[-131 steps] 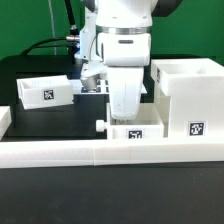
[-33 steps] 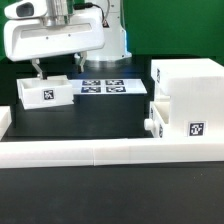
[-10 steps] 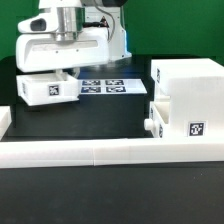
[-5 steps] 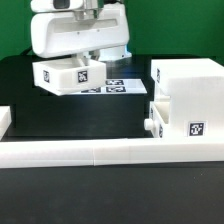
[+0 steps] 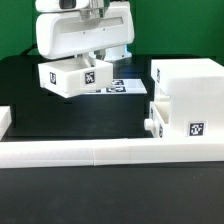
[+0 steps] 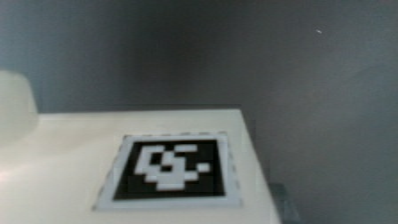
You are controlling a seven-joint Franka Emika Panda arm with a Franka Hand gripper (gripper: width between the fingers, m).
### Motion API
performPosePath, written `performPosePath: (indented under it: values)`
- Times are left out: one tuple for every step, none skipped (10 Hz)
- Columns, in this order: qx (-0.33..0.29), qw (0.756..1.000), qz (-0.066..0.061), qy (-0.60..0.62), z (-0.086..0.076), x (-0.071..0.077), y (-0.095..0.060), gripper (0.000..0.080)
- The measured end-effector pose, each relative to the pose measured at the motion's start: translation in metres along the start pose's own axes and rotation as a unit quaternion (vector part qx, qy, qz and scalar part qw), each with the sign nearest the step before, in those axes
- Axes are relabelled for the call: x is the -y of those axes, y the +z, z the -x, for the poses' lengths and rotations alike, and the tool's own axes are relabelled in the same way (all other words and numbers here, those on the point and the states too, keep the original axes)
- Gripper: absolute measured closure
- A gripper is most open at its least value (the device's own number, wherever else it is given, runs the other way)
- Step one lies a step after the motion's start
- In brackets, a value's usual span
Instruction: Assemble drawer
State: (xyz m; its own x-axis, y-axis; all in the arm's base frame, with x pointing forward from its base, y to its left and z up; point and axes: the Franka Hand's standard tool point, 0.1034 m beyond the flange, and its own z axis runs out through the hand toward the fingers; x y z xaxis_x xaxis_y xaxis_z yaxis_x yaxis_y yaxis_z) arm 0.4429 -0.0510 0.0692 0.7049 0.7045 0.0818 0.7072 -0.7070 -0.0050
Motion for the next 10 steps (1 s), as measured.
performPosePath:
  values:
    - [0.002, 0.998, -0.001, -0.062, -0.001, -0.003, 0.001, 0.0757]
    - [0.005, 0.994, -0.003, -0.113, -0.008, -0.007, 0.003, 0.0757]
    - [0.006, 0.987, 0.004, -0.163, -0.019, -0.013, 0.003, 0.0757]
    - [0.011, 0.980, 0.001, -0.198, -0.023, -0.016, 0.004, 0.0757]
    - [0.017, 0.970, -0.002, -0.244, -0.028, -0.021, 0.004, 0.0757]
    - [0.021, 0.961, -0.003, -0.275, -0.034, -0.027, 0.003, 0.0757]
    - [0.028, 0.951, -0.009, -0.309, -0.037, -0.031, 0.003, 0.0757]
    - [0.031, 0.938, -0.012, -0.344, -0.038, -0.033, 0.003, 0.0757]
    - [0.031, 0.933, -0.014, -0.358, -0.036, -0.032, 0.004, 0.0757]
    - [0.031, 0.935, -0.015, -0.353, -0.036, -0.032, 0.005, 0.0757]
